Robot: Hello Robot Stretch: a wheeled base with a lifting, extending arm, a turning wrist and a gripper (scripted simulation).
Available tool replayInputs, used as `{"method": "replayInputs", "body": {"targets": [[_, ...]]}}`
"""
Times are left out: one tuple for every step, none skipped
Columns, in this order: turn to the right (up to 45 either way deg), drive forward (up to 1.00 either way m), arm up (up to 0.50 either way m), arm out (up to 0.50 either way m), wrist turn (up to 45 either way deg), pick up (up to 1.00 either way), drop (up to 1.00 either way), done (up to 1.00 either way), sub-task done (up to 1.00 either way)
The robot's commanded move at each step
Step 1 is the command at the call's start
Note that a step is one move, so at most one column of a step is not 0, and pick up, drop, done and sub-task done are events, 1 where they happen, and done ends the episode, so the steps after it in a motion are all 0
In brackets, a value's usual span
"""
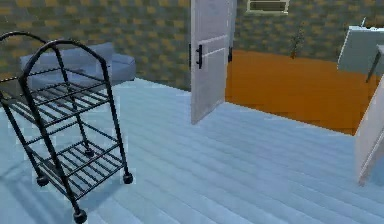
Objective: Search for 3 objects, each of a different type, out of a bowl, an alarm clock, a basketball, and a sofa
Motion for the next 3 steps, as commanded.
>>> {"method": "replayInputs", "body": {"targets": [[0.0,1.0,0.0,0.0,0.0,0.0,0.0,0.0,0.0],[-9.0,0.0,0.0,0.0,0.0,0.0,0.0,0.0,0.0],[0.0,0.3,0.0,0.0,0.0,0.0,0.0,0.0,0.0]]}}
